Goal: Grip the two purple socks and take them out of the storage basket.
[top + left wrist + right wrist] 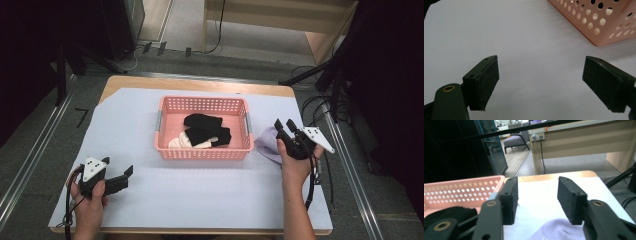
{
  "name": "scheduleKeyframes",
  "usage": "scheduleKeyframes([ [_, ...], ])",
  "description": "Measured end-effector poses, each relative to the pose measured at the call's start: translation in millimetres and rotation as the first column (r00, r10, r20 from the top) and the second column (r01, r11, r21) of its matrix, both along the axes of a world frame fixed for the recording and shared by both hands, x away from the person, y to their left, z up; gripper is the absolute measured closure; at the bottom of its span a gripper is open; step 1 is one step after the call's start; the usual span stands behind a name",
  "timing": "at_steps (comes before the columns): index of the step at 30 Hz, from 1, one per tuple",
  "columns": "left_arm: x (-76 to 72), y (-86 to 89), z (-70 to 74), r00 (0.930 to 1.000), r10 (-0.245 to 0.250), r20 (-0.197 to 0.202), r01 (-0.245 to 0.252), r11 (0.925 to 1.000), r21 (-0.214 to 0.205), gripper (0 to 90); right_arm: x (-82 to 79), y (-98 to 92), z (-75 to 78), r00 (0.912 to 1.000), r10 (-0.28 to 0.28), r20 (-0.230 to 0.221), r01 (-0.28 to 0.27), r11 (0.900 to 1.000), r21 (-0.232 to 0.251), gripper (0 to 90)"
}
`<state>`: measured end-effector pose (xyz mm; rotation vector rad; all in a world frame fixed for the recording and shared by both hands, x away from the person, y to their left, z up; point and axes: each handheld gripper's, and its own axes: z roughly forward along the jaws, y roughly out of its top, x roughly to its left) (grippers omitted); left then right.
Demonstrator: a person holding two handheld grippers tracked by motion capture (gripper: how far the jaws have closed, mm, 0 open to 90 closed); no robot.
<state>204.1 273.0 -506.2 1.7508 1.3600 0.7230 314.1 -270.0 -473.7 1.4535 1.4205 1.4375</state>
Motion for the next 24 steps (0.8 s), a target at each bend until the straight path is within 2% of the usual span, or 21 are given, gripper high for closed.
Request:
scheduleKeyframes([
  [4,-0.3,-0.6,0.0,1.0,0.005,0.003,-0.005,1.0,0.002,14.6,-11.6,-11.4,-5.6,0.9999,0.012,0.0,-0.012,0.9999,0.003,44.2],
  [6,-0.1,-0.6,-0.2,1.0,0.0,0.006,0.0,1.0,0.001,14.6,-17.9,-17.0,-8.6,0.9999,0.016,-0.003,-0.016,0.9998,-0.011,39.9],
  [7,-0.2,-0.8,-0.1,1.0,0.002,0.005,-0.002,1.0,0.003,14.6,-21.1,-20.5,-10.3,0.9995,0.029,0.01,-0.028,0.9995,-0.015,37.4],
  [8,-0.2,-0.9,-0.1,1.0,0.001,0.005,-0.002,1.0,0.003,14.7,-24.8,-23.4,-11.8,0.9993,0.034,0.012,-0.034,0.9994,-0.007,33.2],
  [11,-0.3,-1.2,-0.1,1.0,0.003,0.005,-0.003,1.0,0.006,14.6,-34.6,-31.9,-17.4,0.999,0.035,-0.026,-0.035,0.9994,-0.004,25.0],
  [12,-0.3,-1.3,0.0,1.0,0.004,0.004,-0.004,1.0,0.006,14.6,-37.9,-34.0,-19.3,0.9985,0.035,-0.043,-0.035,0.9994,-0.002,18.2],
  [14,-0.4,-1.2,0.0,1.0,0.002,0.006,-0.002,1.0,0.008,14.6,-44.4,-38.2,-21.1,0.9909,0.022,-0.133,-0.028,0.9987,-0.042,11.0],
  [15,-0.3,-1.3,0.0,1.0,0.003,0.004,-0.003,1.0,0.007,14.6,-48.3,-39.6,-23.2,0.99,0.016,-0.14,-0.027,0.9971,-0.071,8.5],
  [17,-0.3,-1.3,0.0,1.0,0.004,0.005,-0.004,1.0,0.007,14.6,-55.2,-43.9,-26.6,0.9891,0.014,-0.147,-0.028,0.9957,-0.089,3.1],
  [19,-0.3,-1.2,-0.1,1.0,0.001,0.005,-0.001,1.0,0.007,14.6,-60.6,-50.3,-30.0,0.9881,0.038,-0.149,-0.049,0.9961,-0.074,0.0],
  [24,-0.3,-1.5,-0.1,1.0,0.003,0.004,-0.003,1.0,0.008,14.6,-73.5,-62.1,-35.0,0.9879,0.032,-0.151,-0.041,0.9977,-0.054,0.0],
])
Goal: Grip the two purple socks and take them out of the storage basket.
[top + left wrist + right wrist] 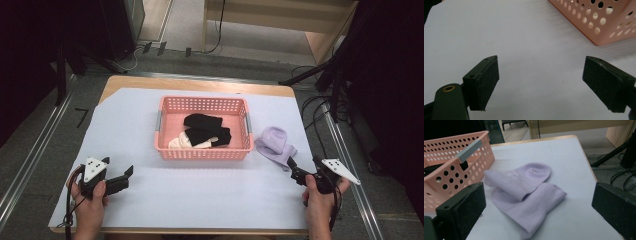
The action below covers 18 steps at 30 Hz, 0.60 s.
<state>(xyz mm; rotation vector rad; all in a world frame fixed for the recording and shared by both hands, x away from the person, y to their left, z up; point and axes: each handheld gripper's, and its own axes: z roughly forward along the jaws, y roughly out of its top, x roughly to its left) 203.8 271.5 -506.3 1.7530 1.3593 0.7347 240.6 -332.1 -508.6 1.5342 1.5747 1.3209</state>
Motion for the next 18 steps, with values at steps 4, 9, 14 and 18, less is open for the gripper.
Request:
scheduleKeyframes([
  [4,0.0,0.2,0.1,1.0,0.001,-0.001,-0.001,1.0,-0.002,14.6,-8.3,-7.6,-5.1,1.0,-0.007,-0.007,0.007,1.0,0.004,0.0],
  [9,-0.1,0.9,0.0,1.0,0.004,0.001,-0.004,1.0,-0.006,14.6,-19.3,-17.2,-11.0,0.9999,-0.009,-0.014,0.009,0.9999,0.011,0.0],
  [14,0.1,1.0,0.0,1.0,0.002,0.0,-0.002,1.0,-0.006,14.6,-29.4,-24.2,-13.9,0.9995,0.01,-0.031,-0.01,0.9999,0.006,0.0],
  [18,0.0,1.0,0.1,1.0,0.003,0.0,-0.003,1.0,-0.002,14.6,-36.3,-27.1,-17.2,0.9989,0.031,-0.034,-0.031,0.9995,0.002,0.0],
])
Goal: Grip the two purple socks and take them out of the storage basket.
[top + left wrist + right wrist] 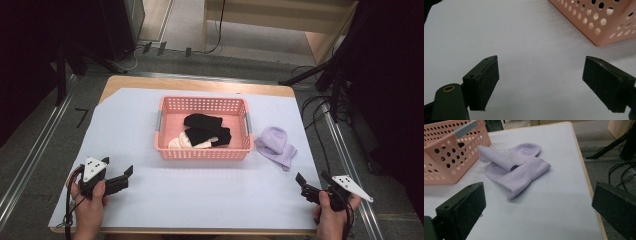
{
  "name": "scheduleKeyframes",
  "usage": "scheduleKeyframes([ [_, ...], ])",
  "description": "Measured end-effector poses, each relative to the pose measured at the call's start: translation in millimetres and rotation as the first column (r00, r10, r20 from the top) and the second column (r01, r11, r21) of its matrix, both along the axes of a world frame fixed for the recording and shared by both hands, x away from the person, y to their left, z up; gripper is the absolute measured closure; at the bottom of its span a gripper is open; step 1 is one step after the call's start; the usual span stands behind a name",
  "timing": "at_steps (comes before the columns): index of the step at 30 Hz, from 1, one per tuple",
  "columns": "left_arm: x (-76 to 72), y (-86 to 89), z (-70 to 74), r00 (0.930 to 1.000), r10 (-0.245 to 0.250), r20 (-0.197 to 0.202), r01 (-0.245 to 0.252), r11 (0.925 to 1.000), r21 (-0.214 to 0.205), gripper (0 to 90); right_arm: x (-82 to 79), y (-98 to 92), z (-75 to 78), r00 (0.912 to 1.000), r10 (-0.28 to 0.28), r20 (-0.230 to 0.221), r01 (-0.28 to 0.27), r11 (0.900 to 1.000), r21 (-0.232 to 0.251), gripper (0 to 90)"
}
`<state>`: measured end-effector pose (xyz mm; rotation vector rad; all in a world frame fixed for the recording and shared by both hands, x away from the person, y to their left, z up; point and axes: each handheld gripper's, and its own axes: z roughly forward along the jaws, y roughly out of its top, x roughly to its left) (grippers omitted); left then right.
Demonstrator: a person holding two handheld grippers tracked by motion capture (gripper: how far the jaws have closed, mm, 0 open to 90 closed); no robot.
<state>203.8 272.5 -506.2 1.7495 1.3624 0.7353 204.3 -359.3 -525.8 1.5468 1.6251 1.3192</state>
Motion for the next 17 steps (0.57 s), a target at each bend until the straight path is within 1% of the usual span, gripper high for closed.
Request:
scheduleKeyframes([
  [4,0.1,0.1,0.0,1.0,-0.001,0.0,0.001,1.0,-0.002,14.6,-4.7,-1.0,0.2,0.9999,0.003,-0.011,-0.003,0.9998,-0.018,0.0],
  [5,0.1,0.2,-0.2,1.0,-0.001,0.001,0.001,1.0,-0.003,14.6,-8.6,-1.3,-1.7,0.9999,0.002,-0.012,-0.003,0.9998,-0.02,0.0],
  [6,0.2,0.3,-0.1,1.0,-0.001,0.0,0.001,1.0,-0.003,14.6,-10.8,-1.5,-2.8,1.0,-0.002,-0.002,0.002,0.9998,-0.021,0.0],
  [7,0.2,0.3,-0.1,1.0,-0.001,0.0,0.001,1.0,-0.003,14.6,-10.8,-1.5,-2.8,1.0,-0.002,-0.002,0.002,0.9998,-0.021,0.0],
  [8,0.6,0.6,-0.3,1.0,-0.003,-0.002,0.003,1.0,-0.009,14.6,-14.8,-0.1,-3.5,0.9996,-0.018,0.021,0.018,0.9993,-0.032,1.7],
  [10,0.7,0.8,-0.2,1.0,-0.003,-0.003,0.003,0.9999,-0.01,14.6,-15.2,2.9,-3.9,0.9993,-0.033,0.019,0.034,0.9975,-0.061,6.1],
  [13,0.5,0.7,0.0,1.0,-0.001,-0.004,0.001,1.0,-0.01,14.5,-14.4,6.6,-4.2,0.9988,-0.05,0.003,0.05,0.9941,-0.096,7.4],
  [15,0.1,0.5,0.1,1.0,0.002,-0.004,-0.002,0.9999,-0.01,14.5,-13.7,5.1,-4.7,0.9988,-0.048,0.007,0.048,0.9951,-0.086,7.4],
  [17,-0.1,0.3,-0.1,1.0,0.006,0.002,-0.006,0.9999,-0.012,14.4,-13.8,2.1,-5.0,0.9984,-0.056,-0.001,0.056,0.997,-0.053,8.2],
])
